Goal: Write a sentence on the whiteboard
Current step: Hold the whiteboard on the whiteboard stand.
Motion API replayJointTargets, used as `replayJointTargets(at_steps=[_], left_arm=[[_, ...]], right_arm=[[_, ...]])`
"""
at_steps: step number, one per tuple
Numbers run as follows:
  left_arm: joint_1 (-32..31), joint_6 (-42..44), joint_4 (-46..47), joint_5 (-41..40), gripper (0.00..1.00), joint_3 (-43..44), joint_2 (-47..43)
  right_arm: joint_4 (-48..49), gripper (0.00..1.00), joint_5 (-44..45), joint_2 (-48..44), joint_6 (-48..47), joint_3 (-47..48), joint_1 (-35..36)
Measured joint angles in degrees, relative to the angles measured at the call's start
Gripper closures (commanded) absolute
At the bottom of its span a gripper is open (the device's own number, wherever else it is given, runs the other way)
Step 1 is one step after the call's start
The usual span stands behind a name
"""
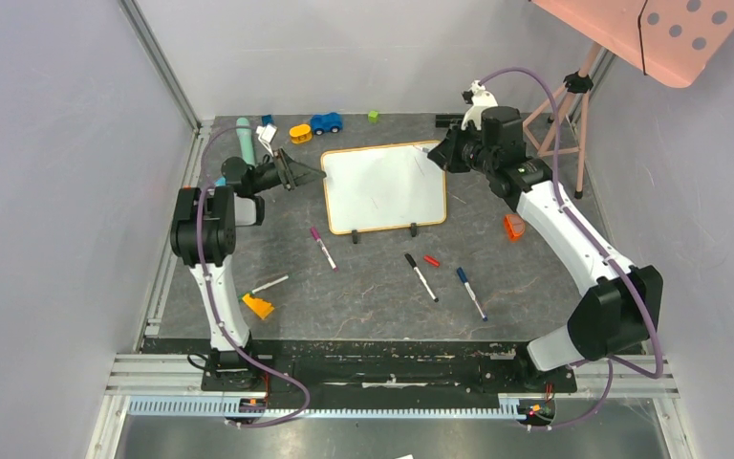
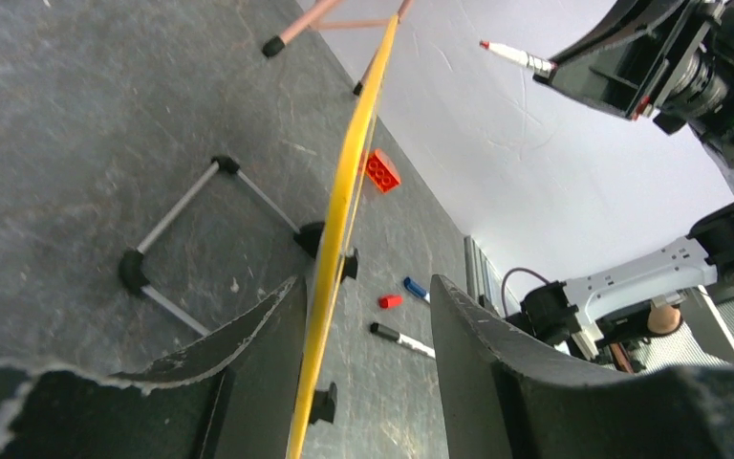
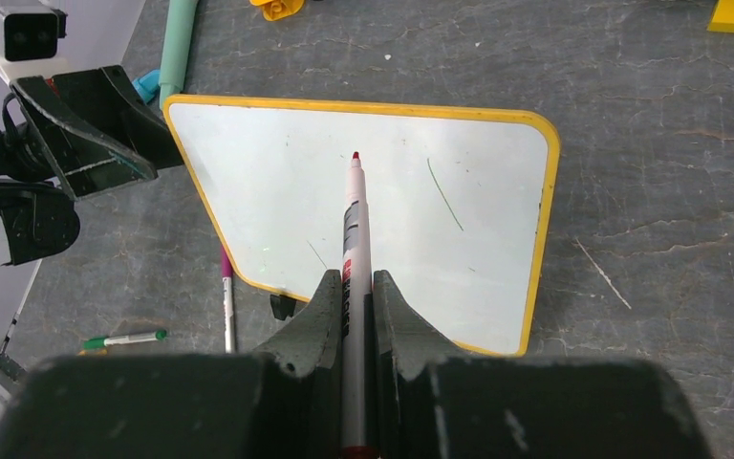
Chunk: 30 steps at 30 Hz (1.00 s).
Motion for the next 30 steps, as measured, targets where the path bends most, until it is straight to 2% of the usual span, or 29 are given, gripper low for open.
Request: replayJointTargets(at_steps=[9,17,30], left_arm=[[-0.1,5.0,0.5,-0.1,0.42,-8.8,-3.4],[-0.1,5.2,4.9,-1.7,0.41,-17.4,-3.9],[-0.9,9.9,6.4,-3.2,0.42,-21.2,-3.8]], right_arm=[[0.4,1.00,0.0,-0.6,0.0,-1.8,0.0],[1.3,1.00,0.0,-0.6,0.0,-1.9,0.0],[2.4,1.00,0.0,-0.6,0.0,-2.0,0.0]])
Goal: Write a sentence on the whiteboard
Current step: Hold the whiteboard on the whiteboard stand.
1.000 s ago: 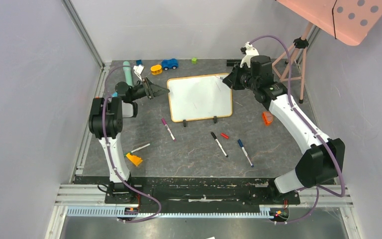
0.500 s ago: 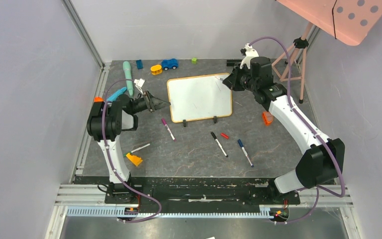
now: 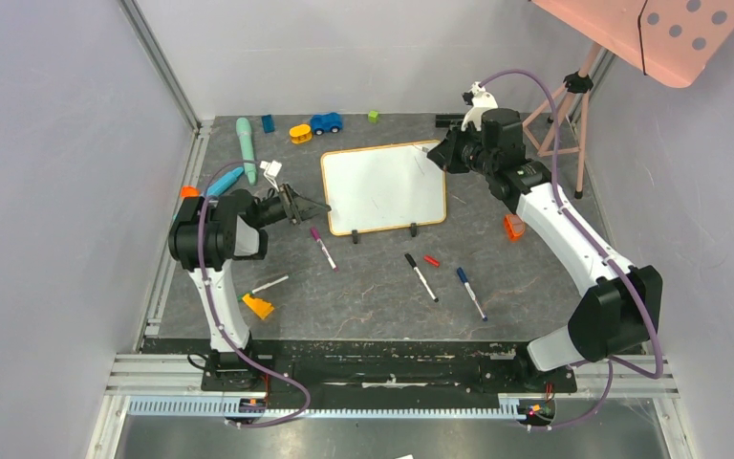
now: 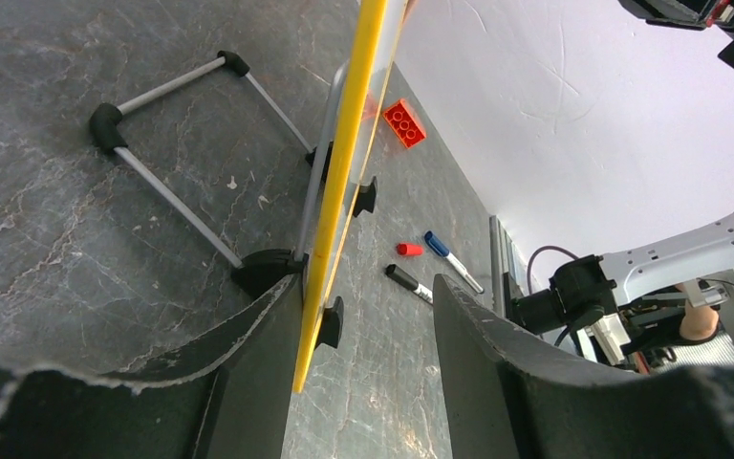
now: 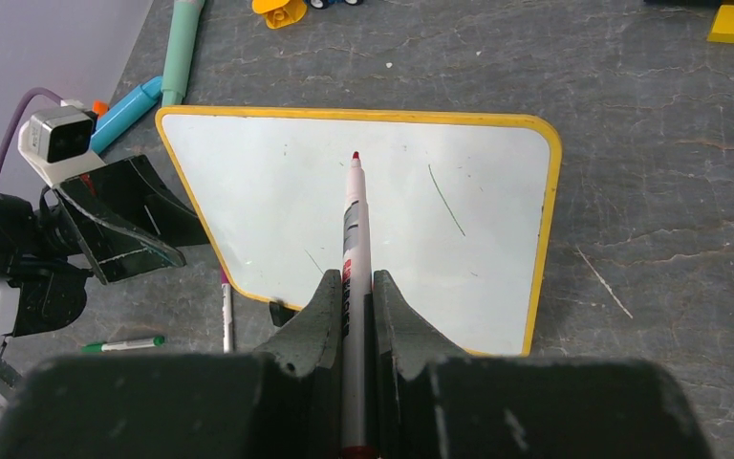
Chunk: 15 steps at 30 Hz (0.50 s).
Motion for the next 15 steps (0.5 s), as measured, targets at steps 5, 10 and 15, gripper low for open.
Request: replayJointTargets(at_steps=[5,10,15], left_arm=[[-0.3,-0.1,0.2,-0.1,0.41,0.1,1.7],[-0.4,0.0,0.2,-0.9,0.40,-0.2,1.9],[-0.4,0.7,0.3,-0.7,0.40,0.4,3.2]], right_arm=[[0.2,1.00,0.0,0.0,0.0,0.0,0.0],[0.7,1.00,0.0,0.1,0.0,0.0,0.0],[0.9,1.00,0.0,1.0,0.0,0.4,0.0]])
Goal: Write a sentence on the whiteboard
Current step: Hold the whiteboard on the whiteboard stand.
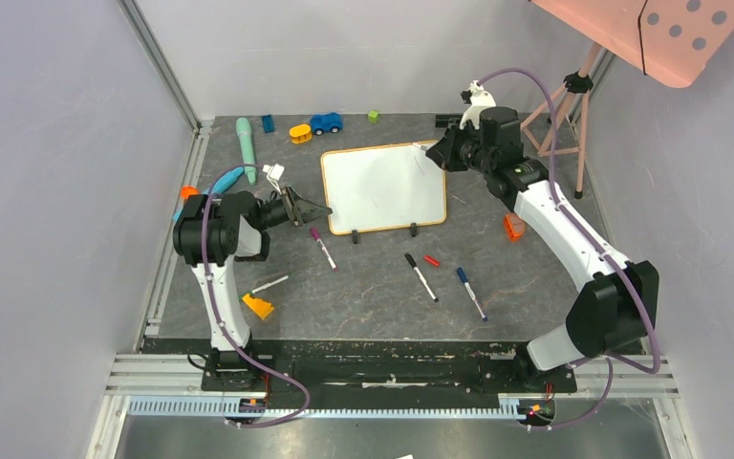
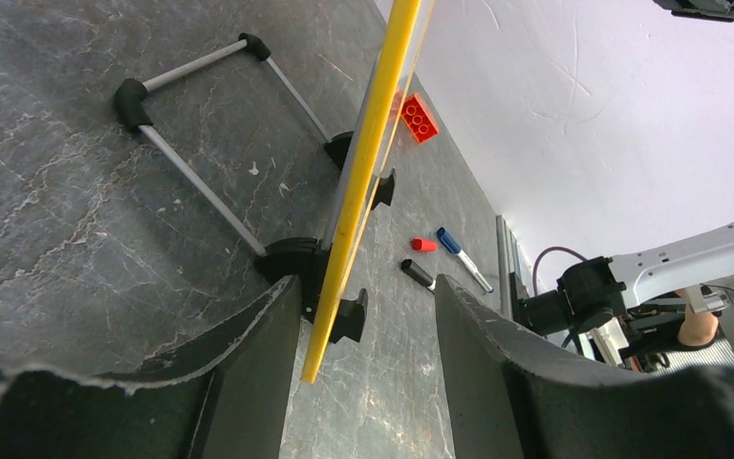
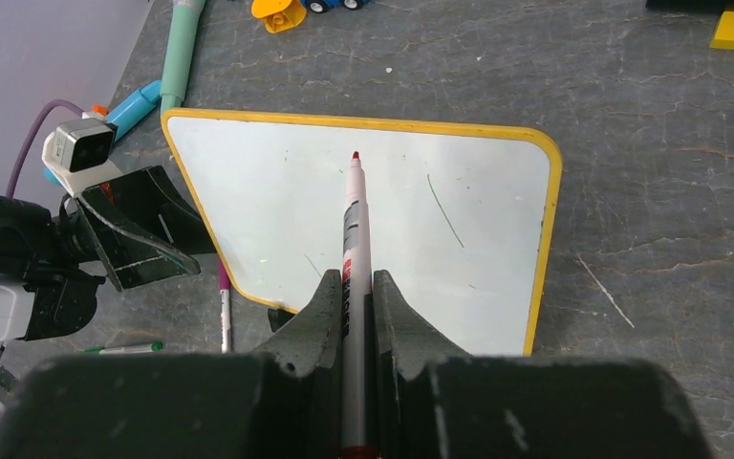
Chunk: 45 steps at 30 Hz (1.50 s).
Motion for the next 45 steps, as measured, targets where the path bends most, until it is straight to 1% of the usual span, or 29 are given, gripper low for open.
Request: replayJointTargets(at_steps=[4,9,12,13,14,15,22,26,28,31,34,37,39,41,45], left_arm=[[0.0,0.4,0.0,0.6,0.42,0.8,0.9],[0.0,0.5,0.0,0.9,0.49,1.0,1.0],[0.0,0.5,0.0,0.9,0.58,1.2,1.4],[0.0,0.5,0.0,0.9,0.63,1.3,1.6],[0.0,0.6,0.0,0.9,0.67,1.3,1.7],[0.0,0.6,0.0,0.9,0.68,1.3,1.9],[-0.1,1.6,0.0,0.8,0.74,1.4,2.1],[-1.1,1.8,0.0,0.9,0.77,1.6,2.3],[-1.6,1.8,0.0,0.9,0.76,1.6,2.4],[-1.9,1.8,0.0,1.0,0.55,1.6,2.6],[-2.1,1.9,0.0,1.3,0.50,2.0,2.7],[-2.3,1.9,0.0,1.4,0.50,3.2,2.9],[-2.4,1.9,0.1,1.5,0.55,4.4,3.2],[-2.6,1.9,0.1,1.9,0.62,5.2,3.6],[-2.9,3.6,0.1,2.4,0.67,5.3,3.6]], right_arm=[[0.0,1.00,0.0,0.8,0.0,0.5,0.0],[0.0,1.00,-0.2,0.9,0.0,0.5,0.0],[0.0,1.00,-0.2,0.9,0.0,0.5,0.0],[0.0,1.00,-0.2,0.9,0.0,0.5,0.0],[0.0,1.00,-0.2,0.9,0.0,0.5,0.0],[0.0,1.00,-0.2,0.9,0.0,0.5,0.0],[0.0,1.00,-0.5,0.9,0.0,0.5,0.0],[0.0,1.00,-0.5,0.9,0.0,0.5,0.0],[0.0,1.00,-0.6,0.9,0.0,0.5,0.0],[0.1,1.00,-0.9,0.9,0.0,0.5,0.0],[0.1,1.00,-1.2,0.9,0.0,0.5,0.0],[0.1,1.00,-1.4,0.8,0.0,0.5,0.0],[0.1,1.00,-1.5,0.8,0.0,0.5,0.0],[0.1,1.00,-1.5,0.8,0.0,0.5,0.0],[0.2,1.00,-1.5,0.7,0.0,0.5,0.0]])
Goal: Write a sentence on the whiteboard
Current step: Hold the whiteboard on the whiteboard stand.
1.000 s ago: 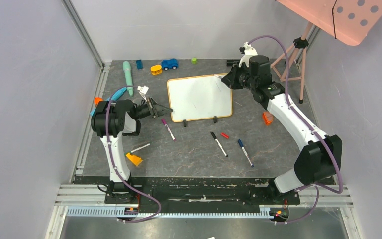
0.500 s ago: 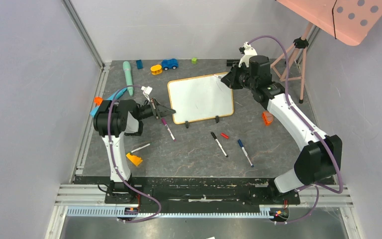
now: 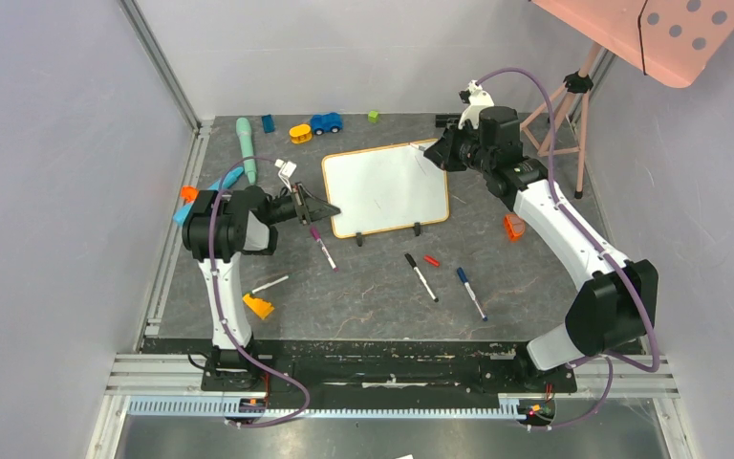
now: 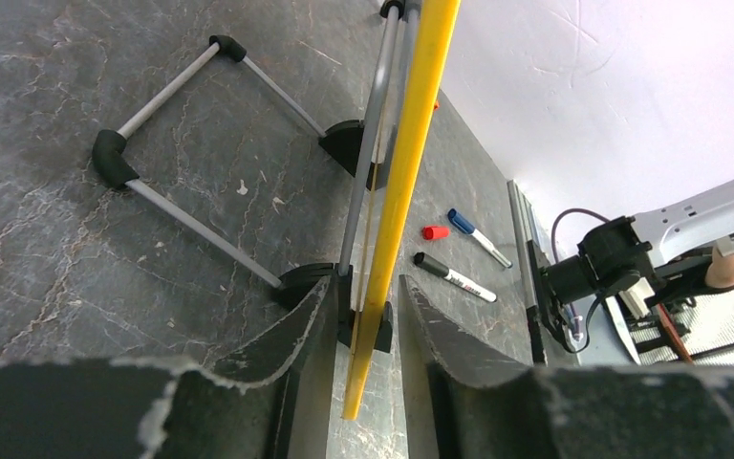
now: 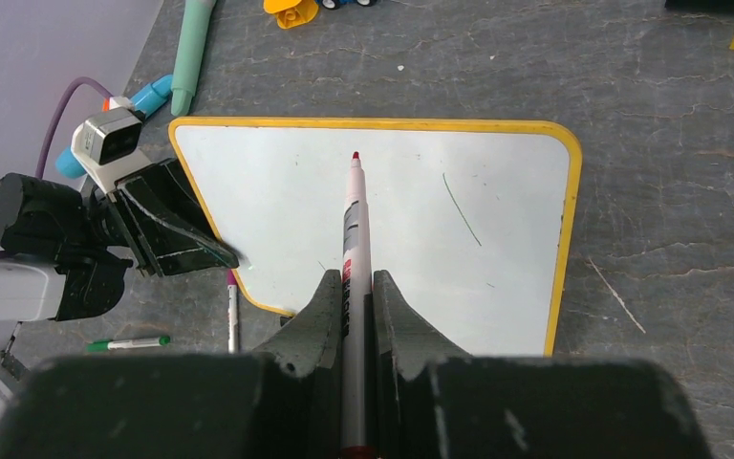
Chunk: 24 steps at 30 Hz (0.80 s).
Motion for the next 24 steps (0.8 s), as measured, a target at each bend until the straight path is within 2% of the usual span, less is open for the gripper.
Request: replayJointTargets(at_steps=[8,12,13,14,15,24], left_arm=[[-0.2,1.8,0.0,0.5,0.69,0.2,0.0],[-0.5,2.3,0.0,0.8,0.80,0.3,0.0],[-0.6,2.5,0.0,1.0,0.85,0.3,0.0],[-0.7,2.8,0.0,1.0,0.95,0.3,0.0],[-0.7,3.0,0.0,1.0,0.98,0.3,0.0],[-0.8,4.9,0.1,1.2,0.98,0.3,0.0]], right_arm=[[0.0,1.00,-0.1,-0.1,0.0,0.0,0.0],[0.0,1.00,-0.3,-0.1,0.0,0.0,0.0],[0.1,1.00,-0.3,-0.2,0.0,0.0,0.0],[0.1,1.00,-0.3,-0.3,0.0,0.0,0.0],[0.3,1.00,-0.3,-0.4,0.0,-0.2,0.0],[1.0,1.00,-0.5,-1.6,0.0,-1.9,0.0]])
